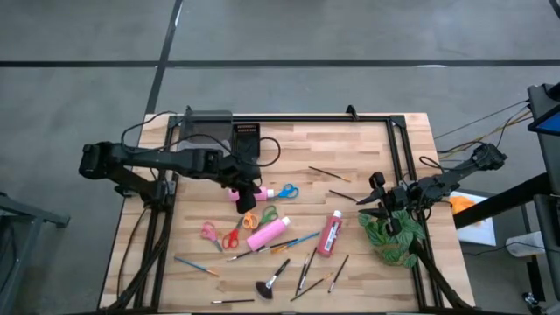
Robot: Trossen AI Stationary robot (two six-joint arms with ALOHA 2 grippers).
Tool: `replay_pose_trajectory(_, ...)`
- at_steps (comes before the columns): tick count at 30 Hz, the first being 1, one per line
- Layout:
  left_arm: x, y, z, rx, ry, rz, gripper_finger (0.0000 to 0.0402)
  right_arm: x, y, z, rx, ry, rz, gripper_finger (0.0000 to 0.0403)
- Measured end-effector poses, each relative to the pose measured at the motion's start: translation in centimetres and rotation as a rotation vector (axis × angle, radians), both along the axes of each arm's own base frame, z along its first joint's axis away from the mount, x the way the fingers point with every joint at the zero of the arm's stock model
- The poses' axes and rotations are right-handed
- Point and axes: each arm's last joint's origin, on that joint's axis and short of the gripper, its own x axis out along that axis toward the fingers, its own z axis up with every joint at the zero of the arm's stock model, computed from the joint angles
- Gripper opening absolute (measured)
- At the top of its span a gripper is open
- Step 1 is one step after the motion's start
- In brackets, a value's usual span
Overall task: Pick & Place Paint Supplies
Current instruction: Put the pink bottle into the left black bin
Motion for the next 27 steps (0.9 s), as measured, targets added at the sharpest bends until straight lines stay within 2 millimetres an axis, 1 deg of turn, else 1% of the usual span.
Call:
replay_pose_trajectory(3,0.0,0.1,0.0,0.042,0.002,-0.017,0.0,0.0,0.0,0.0,0.0,0.0,0.0,0.0097)
replay_pose_trajectory(8,-0.2,0.4,-0.4,0.118,0.021,0.032,0.0001,0.0,0.0,0.0,0.0,0.0,0.0,0.0097)
replay_pose_trajectory(10,-0.3,0.4,-0.7,0.133,0.027,0.041,0.0007,0.0,0.0,0.0,0.0,0.0,0.0,0.0097)
replay_pose_trajectory(12,-0.4,0.5,-1.0,0.143,0.039,0.033,0.0021,0.0,0.0,0.0,0.0,0.0,0.0,0.0097)
replay_pose_trajectory(17,-0.7,0.6,-1.9,0.183,0.063,0.027,0.0085,0.0,0.0,0.0,0.0,0.0,0.0,0.0097)
replay_pose_trajectory(21,-0.6,0.6,-2.6,0.188,0.032,0.02,0.0148,0.0,0.0,0.0,0.0,0.0,0.0,0.0097)
replay_pose_trajectory(27,-0.6,0.6,-3.0,0.187,0.017,0.021,0.0248,0.0,0.0,0.0,0.0,0.0,0.0,0.0097)
